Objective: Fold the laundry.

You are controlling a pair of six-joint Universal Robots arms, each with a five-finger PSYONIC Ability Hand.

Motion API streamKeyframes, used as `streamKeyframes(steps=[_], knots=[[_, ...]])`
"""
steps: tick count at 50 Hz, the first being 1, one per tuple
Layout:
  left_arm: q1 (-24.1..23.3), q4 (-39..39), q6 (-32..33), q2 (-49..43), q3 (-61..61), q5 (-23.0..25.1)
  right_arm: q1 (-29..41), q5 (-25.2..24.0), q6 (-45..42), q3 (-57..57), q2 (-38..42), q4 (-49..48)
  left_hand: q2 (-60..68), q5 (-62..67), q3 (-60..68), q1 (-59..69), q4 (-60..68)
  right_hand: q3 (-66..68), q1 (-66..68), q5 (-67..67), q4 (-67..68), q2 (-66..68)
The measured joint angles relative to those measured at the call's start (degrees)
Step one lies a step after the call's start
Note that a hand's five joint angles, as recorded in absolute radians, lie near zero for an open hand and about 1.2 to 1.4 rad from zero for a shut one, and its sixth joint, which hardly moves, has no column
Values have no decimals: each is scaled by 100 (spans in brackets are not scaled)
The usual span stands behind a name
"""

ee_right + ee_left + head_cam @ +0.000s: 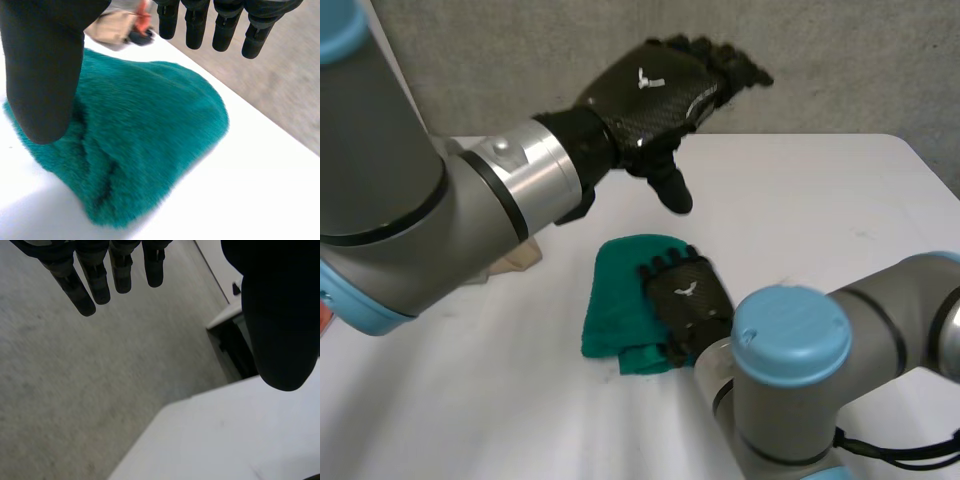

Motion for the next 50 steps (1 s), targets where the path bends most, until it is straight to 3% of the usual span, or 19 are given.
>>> streamKeyframes(steps=[7, 16, 27, 35, 41, 50], knots=[[20, 236, -369, 212, -52, -46, -509, 429, 1625, -38, -309, 880, 0, 0, 0, 0, 0, 0, 0, 0, 0, 0], [36, 311, -465, 222, -147, -47, -933, 14, 3099, -58, -40, 1436, 0, 0, 0, 0, 0, 0, 0, 0, 0, 0], [26, 379, -424, 201, -333, -44, -725, -117, 2728, -240, 565, 726, 0, 0, 0, 0, 0, 369, 335, 321, 377, 355], [93, 504, -438, 246, -466, -44, -642, -138, 2648, -532, 802, 235, 0, 0, 0, 0, 0, 5264, 4329, 4892, 5319, 5123], [146, 577, -449, 264, -538, -44, -782, -196, 2596, -968, 1115, 214, 0, 0, 0, 0, 0, 5589, 4374, 5065, 5684, 5226], [155, 694, -482, 265, -579, -44, -1565, -146, 2518, -2120, 1708, 249, 0, 0, 0, 0, 0, 5616, 4374, 5235, 5708, 5226]])
